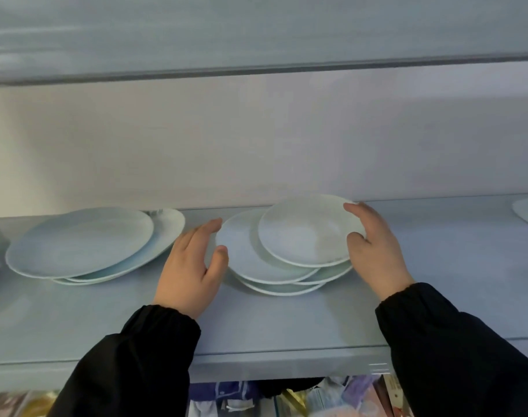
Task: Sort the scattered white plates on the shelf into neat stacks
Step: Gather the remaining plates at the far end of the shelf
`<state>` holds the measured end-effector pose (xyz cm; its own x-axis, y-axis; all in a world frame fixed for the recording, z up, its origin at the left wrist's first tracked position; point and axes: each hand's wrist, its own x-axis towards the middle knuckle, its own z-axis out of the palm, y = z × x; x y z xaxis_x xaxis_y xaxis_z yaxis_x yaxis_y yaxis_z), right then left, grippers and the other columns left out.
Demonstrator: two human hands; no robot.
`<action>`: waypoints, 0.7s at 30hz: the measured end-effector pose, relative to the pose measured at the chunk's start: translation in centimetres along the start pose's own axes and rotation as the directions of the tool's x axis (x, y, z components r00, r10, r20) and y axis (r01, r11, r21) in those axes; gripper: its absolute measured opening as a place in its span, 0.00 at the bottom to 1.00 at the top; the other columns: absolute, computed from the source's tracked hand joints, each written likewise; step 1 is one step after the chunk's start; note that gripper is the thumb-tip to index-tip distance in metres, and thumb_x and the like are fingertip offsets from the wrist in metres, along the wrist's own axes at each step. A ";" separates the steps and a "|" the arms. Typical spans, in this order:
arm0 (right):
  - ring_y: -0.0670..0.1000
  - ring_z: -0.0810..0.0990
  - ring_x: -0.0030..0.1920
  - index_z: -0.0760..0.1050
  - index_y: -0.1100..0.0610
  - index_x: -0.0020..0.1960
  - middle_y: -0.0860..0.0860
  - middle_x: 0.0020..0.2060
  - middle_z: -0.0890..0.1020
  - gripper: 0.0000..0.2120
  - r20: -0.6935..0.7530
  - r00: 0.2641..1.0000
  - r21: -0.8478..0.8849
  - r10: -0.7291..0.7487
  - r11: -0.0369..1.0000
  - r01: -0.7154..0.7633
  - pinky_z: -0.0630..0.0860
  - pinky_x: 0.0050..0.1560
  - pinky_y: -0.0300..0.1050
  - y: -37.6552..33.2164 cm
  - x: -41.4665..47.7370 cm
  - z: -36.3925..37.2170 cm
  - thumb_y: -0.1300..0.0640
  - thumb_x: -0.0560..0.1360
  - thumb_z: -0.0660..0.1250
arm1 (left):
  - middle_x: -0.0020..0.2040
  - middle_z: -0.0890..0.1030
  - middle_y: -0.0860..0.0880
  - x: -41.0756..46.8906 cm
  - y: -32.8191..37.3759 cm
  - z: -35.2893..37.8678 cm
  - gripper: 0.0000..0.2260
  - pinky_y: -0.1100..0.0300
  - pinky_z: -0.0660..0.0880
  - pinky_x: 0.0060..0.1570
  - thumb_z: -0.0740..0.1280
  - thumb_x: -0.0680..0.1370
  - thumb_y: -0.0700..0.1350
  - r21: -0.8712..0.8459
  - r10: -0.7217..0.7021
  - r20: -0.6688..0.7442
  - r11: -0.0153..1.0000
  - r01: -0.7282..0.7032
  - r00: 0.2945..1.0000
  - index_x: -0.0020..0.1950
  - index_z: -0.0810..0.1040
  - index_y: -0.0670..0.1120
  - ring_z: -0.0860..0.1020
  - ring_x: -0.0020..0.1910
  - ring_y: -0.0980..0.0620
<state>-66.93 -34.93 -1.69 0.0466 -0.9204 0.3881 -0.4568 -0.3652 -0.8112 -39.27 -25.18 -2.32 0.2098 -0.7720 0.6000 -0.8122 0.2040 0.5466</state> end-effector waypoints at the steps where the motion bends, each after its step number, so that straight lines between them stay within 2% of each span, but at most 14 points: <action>1: 0.43 0.59 0.75 0.68 0.49 0.73 0.46 0.76 0.64 0.27 0.007 1.000 0.008 0.008 1.000 -0.008 0.55 0.63 0.28 0.0 0.0 0.0 0.67 0.77 0.56 | 0.61 0.71 0.61 0.0 0.0 0.0 0.24 0.57 0.68 0.61 0.54 0.75 0.57 -0.001 -0.004 0.001 1.000 0.004 1.000 0.70 0.70 0.53 0.69 0.61 0.57; 3: 0.45 0.62 0.74 0.68 0.49 0.74 0.47 0.76 0.63 0.27 0.009 1.000 0.021 0.028 0.999 -0.028 0.58 0.63 0.34 -0.1 -0.1 -0.1 0.65 0.77 0.58 | 0.61 0.71 0.62 0.0 0.0 0.0 0.24 0.56 0.68 0.61 0.54 0.76 0.56 -0.003 -0.008 0.006 1.000 0.008 1.000 0.70 0.70 0.53 0.70 0.62 0.56; 4: 0.46 0.68 0.70 0.68 0.49 0.74 0.47 0.76 0.63 0.27 0.010 0.999 0.024 0.035 0.999 -0.035 0.61 0.62 0.36 -0.2 -0.1 -0.2 0.64 0.77 0.59 | 0.62 0.71 0.62 0.0 0.0 0.0 0.24 0.56 0.68 0.61 0.54 0.76 0.56 -0.005 -0.008 0.009 1.000 0.008 1.000 0.70 0.70 0.53 0.70 0.62 0.56; 6: 0.38 0.75 0.52 0.68 0.49 0.74 0.46 0.76 0.63 0.26 0.014 0.999 0.015 0.036 0.999 -0.036 0.64 0.58 0.38 -0.4 -0.3 -0.3 0.63 0.77 0.60 | 0.62 0.71 0.62 0.0 0.0 0.0 0.24 0.56 0.68 0.62 0.54 0.76 0.56 -0.010 -0.007 0.016 1.000 0.007 1.000 0.70 0.71 0.53 0.69 0.62 0.56; 7: 0.36 0.74 0.45 0.68 0.49 0.74 0.46 0.76 0.63 0.26 0.013 0.999 0.010 0.035 0.999 -0.035 0.64 0.56 0.38 -0.4 -0.4 -0.3 0.62 0.77 0.61 | 0.62 0.71 0.62 -0.1 0.0 0.0 0.24 0.56 0.67 0.63 0.54 0.76 0.56 -0.011 -0.008 0.017 1.000 0.008 1.000 0.70 0.71 0.53 0.69 0.62 0.56; 8: 0.35 0.73 0.42 0.68 0.49 0.74 0.46 0.76 0.63 0.26 0.011 0.999 0.008 0.035 0.999 -0.035 0.64 0.56 0.38 -0.4 -0.5 -0.3 0.61 0.77 0.61 | 0.62 0.71 0.62 -0.1 0.0 0.0 0.24 0.57 0.67 0.62 0.54 0.76 0.56 -0.010 -0.009 0.017 1.000 0.009 1.000 0.70 0.71 0.53 0.69 0.62 0.56; 9: 0.35 0.73 0.42 0.68 0.49 0.73 0.46 0.76 0.63 0.25 0.012 0.999 0.006 0.032 0.999 -0.032 0.64 0.56 0.38 -0.3 -0.4 -0.3 0.61 0.77 0.62 | 0.62 0.71 0.62 -0.1 0.0 0.0 0.24 0.57 0.67 0.62 0.54 0.76 0.56 -0.008 -0.010 0.018 1.000 0.010 1.000 0.70 0.71 0.53 0.69 0.62 0.56; 12: 0.41 0.74 0.52 0.69 0.49 0.73 0.46 0.75 0.63 0.24 0.021 1.000 -0.002 0.021 1.000 -0.021 0.64 0.57 0.37 -0.1 -0.5 -0.3 0.60 0.77 0.62 | 0.62 0.71 0.62 -0.1 0.0 0.1 0.24 0.58 0.66 0.62 0.54 0.76 0.57 -0.005 -0.015 0.022 1.000 0.015 1.000 0.70 0.71 0.52 0.69 0.63 0.57; 15: 0.34 0.73 0.51 0.70 0.50 0.71 0.44 0.72 0.66 0.22 0.005 1.000 0.006 -0.004 1.000 0.004 0.66 0.54 0.31 -0.1 -0.4 -0.3 0.56 0.77 0.63 | 0.62 0.71 0.62 -0.1 0.0 0.1 0.24 0.61 0.64 0.62 0.54 0.76 0.56 -0.002 -0.017 0.020 1.000 0.017 1.000 0.70 0.71 0.52 0.67 0.63 0.60; 16: 0.34 0.72 0.56 0.70 0.50 0.70 0.45 0.71 0.68 0.22 0.005 1.000 0.006 -0.016 1.000 0.016 0.67 0.57 0.32 -0.2 -0.4 -0.3 0.53 0.76 0.63 | 0.62 0.71 0.62 -0.1 0.0 0.0 0.24 0.62 0.63 0.62 0.54 0.76 0.56 0.000 -0.016 0.019 1.000 0.016 1.000 0.70 0.71 0.52 0.66 0.63 0.62; 19: 0.47 0.66 0.72 0.71 0.47 0.68 0.47 0.71 0.69 0.22 -0.005 1.000 0.033 -0.031 0.999 0.031 0.67 0.70 0.50 -0.4 -0.5 -0.3 0.46 0.74 0.61 | 0.62 0.71 0.62 -0.2 0.0 -0.1 0.24 0.63 0.62 0.62 0.54 0.76 0.56 -0.003 -0.020 0.020 1.000 0.020 1.000 0.70 0.71 0.52 0.64 0.63 0.65; 20: 0.47 0.63 0.74 0.71 0.47 0.68 0.48 0.73 0.68 0.21 -0.026 0.999 0.048 -0.031 0.998 0.032 0.64 0.73 0.52 -0.6 -0.7 -0.4 0.47 0.76 0.62 | 0.62 0.71 0.62 -0.1 0.0 -0.1 0.24 0.62 0.62 0.62 0.54 0.76 0.56 -0.008 -0.024 0.020 1.000 0.024 1.000 0.70 0.71 0.52 0.65 0.63 0.64; 21: 0.46 0.60 0.76 0.70 0.46 0.69 0.47 0.75 0.65 0.20 -0.052 0.998 0.063 -0.032 0.997 0.035 0.61 0.74 0.49 -0.7 -1.0 -0.6 0.50 0.77 0.63 | 0.62 0.71 0.62 -0.2 0.0 -0.2 0.24 0.60 0.64 0.62 0.54 0.76 0.56 -0.015 -0.029 0.021 0.999 0.030 0.999 0.70 0.71 0.53 0.66 0.64 0.61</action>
<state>-67.17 -33.65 -1.26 0.0147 -0.8997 0.4362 -0.3977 -0.4055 -0.8231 -39.16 -24.92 -2.32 0.2222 -0.7901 0.5713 -0.7973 0.1901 0.5729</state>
